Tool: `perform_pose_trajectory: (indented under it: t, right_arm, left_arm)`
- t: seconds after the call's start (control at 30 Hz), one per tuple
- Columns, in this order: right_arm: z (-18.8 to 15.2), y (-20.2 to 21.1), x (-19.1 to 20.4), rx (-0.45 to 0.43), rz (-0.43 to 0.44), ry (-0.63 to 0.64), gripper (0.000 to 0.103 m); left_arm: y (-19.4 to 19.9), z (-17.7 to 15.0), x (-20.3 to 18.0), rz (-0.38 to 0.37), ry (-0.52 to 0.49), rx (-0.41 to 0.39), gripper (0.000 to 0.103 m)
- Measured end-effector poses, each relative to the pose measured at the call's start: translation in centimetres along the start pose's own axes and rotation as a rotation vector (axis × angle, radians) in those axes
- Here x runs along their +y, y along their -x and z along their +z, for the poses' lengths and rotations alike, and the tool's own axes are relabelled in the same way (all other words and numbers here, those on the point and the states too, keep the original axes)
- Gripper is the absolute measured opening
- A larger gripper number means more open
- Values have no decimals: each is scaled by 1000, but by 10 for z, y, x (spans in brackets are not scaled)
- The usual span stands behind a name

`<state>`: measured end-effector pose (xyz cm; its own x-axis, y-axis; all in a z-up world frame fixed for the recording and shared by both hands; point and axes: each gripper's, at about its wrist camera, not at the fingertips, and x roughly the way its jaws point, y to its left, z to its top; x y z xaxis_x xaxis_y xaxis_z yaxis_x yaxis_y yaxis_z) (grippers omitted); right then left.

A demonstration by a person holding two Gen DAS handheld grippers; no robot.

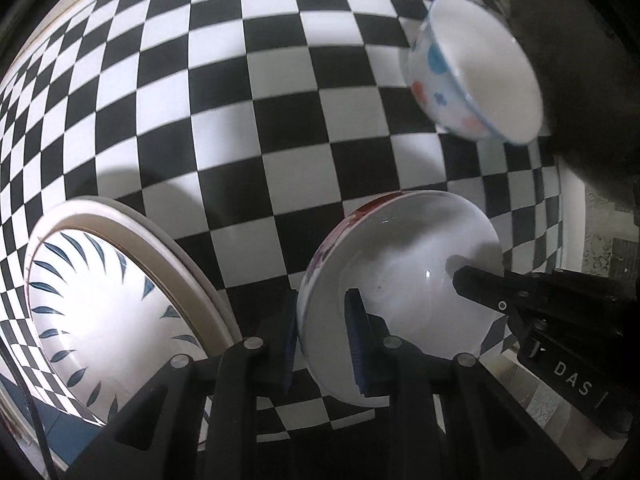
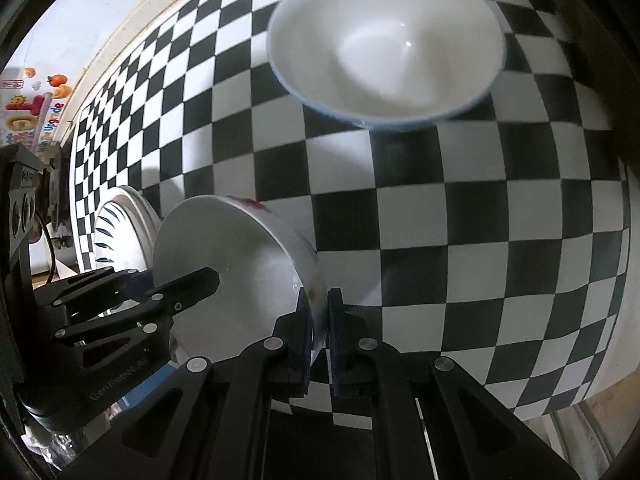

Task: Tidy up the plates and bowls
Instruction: 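Carry the red-floral bowl with both grippers toward the blue-dot bowl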

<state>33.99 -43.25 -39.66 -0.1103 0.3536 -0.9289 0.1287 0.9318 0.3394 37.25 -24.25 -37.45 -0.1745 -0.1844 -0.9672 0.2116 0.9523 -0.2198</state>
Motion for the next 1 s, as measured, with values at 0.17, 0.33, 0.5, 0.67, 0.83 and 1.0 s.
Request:
perform_pose_trajectory:
  t: [0.17,0.33,0.5,0.67,0.83,1.0]
  right_arm:
    - [-1,-6,-1,8,-15,9,9]
    - [-1,-11,2,10,-14,20,9]
    - [-2,-10,2,10,-4,30,11]
    - [-6,6,6,-15,-11,51,17]
    - [-12,46,4,-103,-16,57,41]
    - [7,93,-9,-220,-71,35,43]
  left_arm:
    - [-14,1,-2,23,-11,30,24]
    - [-22,1,-11,36,-32,25,31]
    - [-27,0,-15,27,-38,30,31]
    - [-24,-11,-13,-14,-9,75,31]
    - [21,-27,-13,17,23,-61,31]
    - [67,-7,-23,39,21,-241,31]
